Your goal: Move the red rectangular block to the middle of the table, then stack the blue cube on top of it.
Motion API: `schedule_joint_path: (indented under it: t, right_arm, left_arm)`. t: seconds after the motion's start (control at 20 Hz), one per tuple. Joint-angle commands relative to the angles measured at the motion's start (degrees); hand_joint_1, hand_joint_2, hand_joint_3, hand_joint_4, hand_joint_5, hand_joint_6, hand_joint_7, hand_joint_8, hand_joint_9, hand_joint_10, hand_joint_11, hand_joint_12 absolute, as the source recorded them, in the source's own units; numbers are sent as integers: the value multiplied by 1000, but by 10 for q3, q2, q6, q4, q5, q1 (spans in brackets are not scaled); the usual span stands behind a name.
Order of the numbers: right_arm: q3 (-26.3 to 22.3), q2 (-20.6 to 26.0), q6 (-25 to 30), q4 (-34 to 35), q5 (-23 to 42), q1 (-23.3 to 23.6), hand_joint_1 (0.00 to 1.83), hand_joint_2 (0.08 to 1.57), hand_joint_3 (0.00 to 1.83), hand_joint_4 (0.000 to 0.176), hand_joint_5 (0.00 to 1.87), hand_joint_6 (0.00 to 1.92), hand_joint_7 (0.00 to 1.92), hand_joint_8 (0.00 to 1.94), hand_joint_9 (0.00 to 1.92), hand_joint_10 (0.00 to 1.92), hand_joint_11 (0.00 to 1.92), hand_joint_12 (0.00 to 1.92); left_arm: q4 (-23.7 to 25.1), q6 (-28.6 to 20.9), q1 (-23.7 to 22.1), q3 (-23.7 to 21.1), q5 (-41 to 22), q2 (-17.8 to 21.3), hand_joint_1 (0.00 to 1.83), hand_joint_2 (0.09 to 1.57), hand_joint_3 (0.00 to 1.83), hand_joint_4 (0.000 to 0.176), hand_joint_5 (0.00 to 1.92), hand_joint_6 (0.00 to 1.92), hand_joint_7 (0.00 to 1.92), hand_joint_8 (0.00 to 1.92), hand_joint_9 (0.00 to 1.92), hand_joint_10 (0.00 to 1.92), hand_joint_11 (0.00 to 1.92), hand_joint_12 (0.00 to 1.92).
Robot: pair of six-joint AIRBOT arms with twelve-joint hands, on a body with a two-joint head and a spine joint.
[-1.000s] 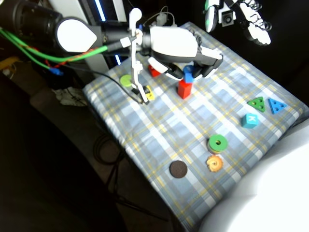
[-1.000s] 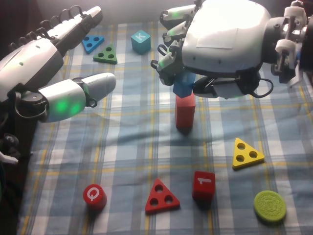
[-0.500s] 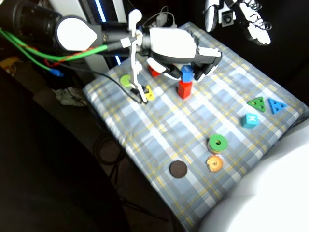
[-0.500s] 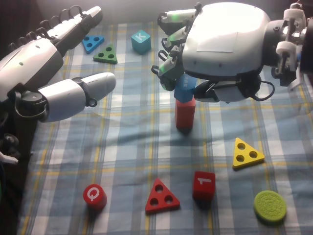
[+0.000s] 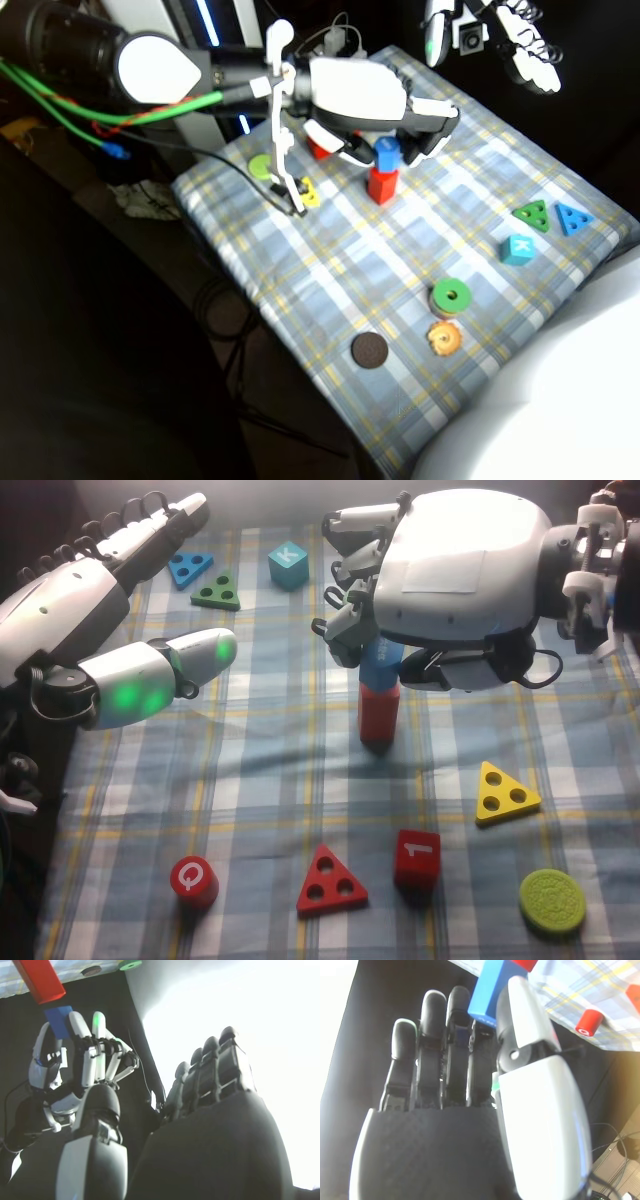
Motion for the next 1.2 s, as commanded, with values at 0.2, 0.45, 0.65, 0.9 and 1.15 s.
schedule_joint_path:
  t: [0.2,0.45,0.65,0.9,1.15]
  right_arm:
    - [-1,2,-1,4,39,13,1229,1192,0,0,813,1028,883,1404,526,1516,7,1921]
    - [-1,2,-1,1,34,13,1205,1224,4,0,744,1292,789,1349,547,1649,87,1921]
    - [0,2,-1,0,34,13,1192,1199,2,0,795,1133,866,1360,548,1323,0,1872]
    - [-1,2,-1,0,34,13,1149,1268,3,0,619,1364,791,1470,474,1456,0,1916]
    - [-1,2,-1,0,35,13,1099,1289,0,0,549,1502,777,1345,492,1346,8,1875]
  left_arm:
    - [12,-5,-4,-1,-70,2,422,1250,2,36,0,0,0,0,0,0,0,0]
    - [12,-5,-4,-1,-70,2,440,1245,0,34,0,0,0,0,0,0,0,0]
    - [12,-5,-4,-1,-70,2,437,1247,0,30,0,0,0,0,0,0,0,0]
    - [12,-5,-3,-1,-70,2,416,1245,0,52,0,0,0,0,0,0,0,0]
    - [12,-5,-3,0,-70,2,416,1247,1,49,0,0,0,0,0,0,0,0]
